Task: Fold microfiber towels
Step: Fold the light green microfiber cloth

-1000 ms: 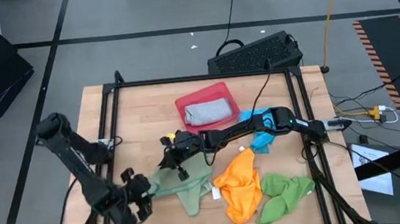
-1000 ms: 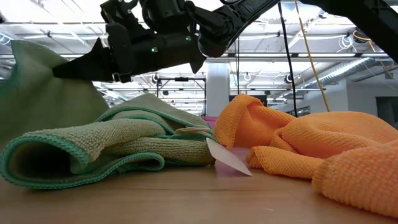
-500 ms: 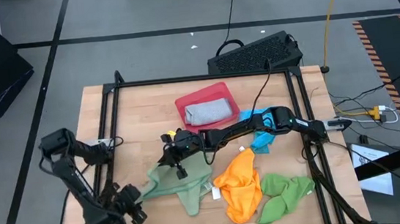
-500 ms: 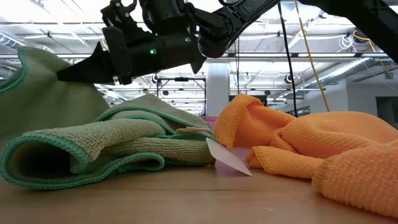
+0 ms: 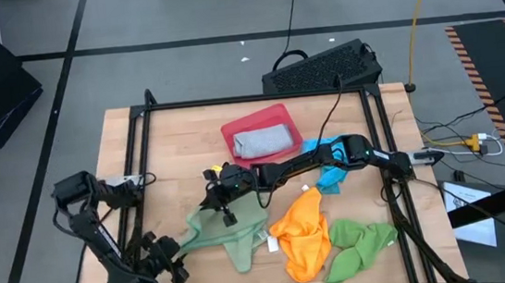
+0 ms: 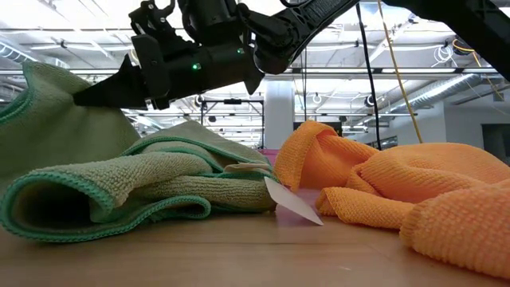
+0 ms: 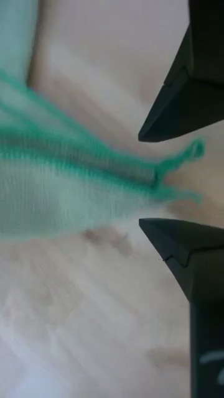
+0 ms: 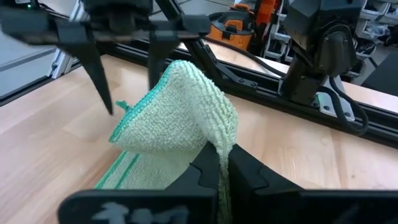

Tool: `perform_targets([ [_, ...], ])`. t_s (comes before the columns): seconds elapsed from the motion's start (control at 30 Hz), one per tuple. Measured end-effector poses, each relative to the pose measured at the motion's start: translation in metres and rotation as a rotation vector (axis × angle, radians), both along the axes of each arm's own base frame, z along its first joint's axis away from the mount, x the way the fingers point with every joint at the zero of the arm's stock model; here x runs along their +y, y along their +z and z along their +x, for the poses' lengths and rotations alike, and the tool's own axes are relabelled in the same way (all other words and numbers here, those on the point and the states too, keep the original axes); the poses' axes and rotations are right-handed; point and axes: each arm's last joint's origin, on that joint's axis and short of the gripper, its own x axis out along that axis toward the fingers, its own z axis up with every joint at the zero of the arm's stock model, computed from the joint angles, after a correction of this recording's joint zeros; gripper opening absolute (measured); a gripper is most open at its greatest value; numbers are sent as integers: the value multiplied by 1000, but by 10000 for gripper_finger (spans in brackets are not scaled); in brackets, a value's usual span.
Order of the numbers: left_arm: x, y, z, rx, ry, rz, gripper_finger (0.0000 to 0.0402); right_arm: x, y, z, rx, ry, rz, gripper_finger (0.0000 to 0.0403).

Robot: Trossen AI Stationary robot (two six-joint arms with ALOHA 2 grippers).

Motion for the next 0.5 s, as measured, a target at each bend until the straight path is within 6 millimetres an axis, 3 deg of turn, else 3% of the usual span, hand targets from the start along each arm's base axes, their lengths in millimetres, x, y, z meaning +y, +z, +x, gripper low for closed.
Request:
perform_targets([
  [0.13,0,-11,0,14,17,47,229,0,0,0,2,0,13,0],
  [0.23,-3,-15,2,7,-9,49,210,0,0,0,3,0,14,0],
  [0.33,-3,-17,1,11,-16,61,158,0,0,0,-1,0,14,0],
  [0.5,0,-14,2,-49,-51,130,27,0,1,0,-6,0,14,0],
])
